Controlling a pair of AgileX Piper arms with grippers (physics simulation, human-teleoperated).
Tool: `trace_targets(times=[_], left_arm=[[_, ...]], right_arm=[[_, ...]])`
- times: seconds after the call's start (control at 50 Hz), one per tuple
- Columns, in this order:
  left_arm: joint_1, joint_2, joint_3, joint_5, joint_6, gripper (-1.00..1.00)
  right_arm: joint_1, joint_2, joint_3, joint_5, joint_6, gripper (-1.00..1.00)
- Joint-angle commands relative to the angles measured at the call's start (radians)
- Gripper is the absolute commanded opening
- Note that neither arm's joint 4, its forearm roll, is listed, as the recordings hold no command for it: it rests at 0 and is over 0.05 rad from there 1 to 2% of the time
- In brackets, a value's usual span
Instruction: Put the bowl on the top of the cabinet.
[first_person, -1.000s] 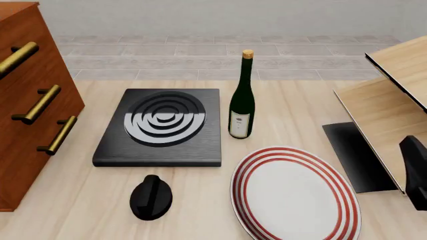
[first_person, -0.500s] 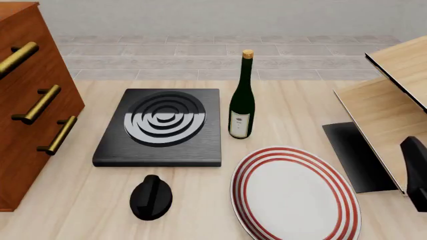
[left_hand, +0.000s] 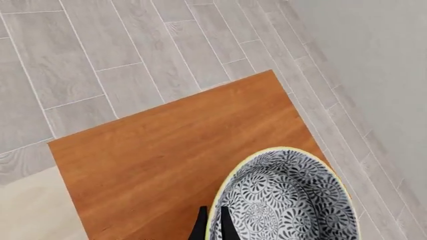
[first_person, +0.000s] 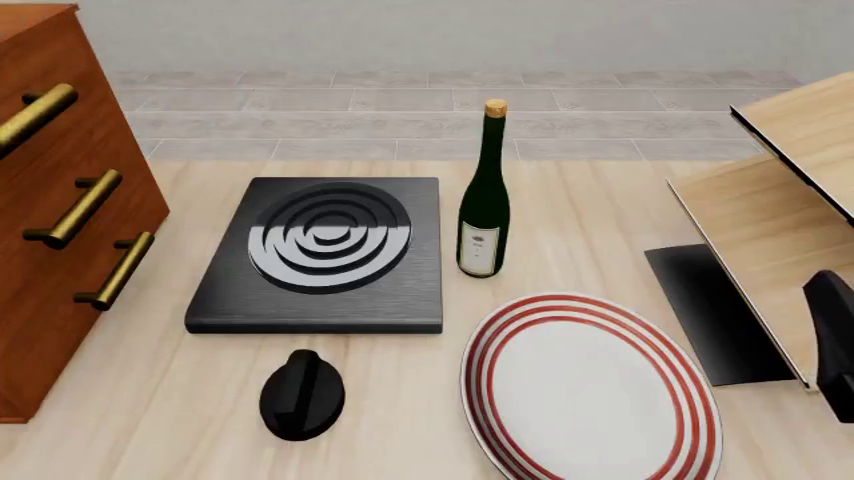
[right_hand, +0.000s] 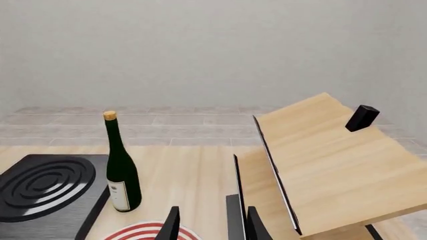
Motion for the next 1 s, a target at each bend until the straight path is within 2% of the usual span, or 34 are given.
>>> trace_targets(times=[0.02, 0.08, 0.12, 0.14, 0.58, 1.0], left_arm=[[-0.012, 0.009, 0.062, -0.027, -0.036, -1.00], [-0.028, 0.005, 0.065, -0.033, -0.038, -1.00], [-0.007, 0.005, 0.064, -0.030, -0.030, -1.00], [-0.013, 0.005, 0.061, -0.028, -0.026, 1.00], [-0.011, -0.031, 0.053, -0.034, -0.023, 1.00], [-0.018, -0.145, 0.021, -0.017, -0.022, 1.00]], right_arm=[[0.000, -0.002, -0.001, 0.004, -0.001, 1.00], [-0.001, -0.003, -0.001, 0.005, -0.001, 1.00], [0.000, -0.003, -0.002, 0.004, -0.002, 1.00], [0.000, -0.003, -0.002, 0.004, -0.002, 1.00], [0.000, -0.003, -0.001, 0.005, -0.002, 1.00], [0.004, 0.012, 0.001, -0.012, -0.010, 1.00]])
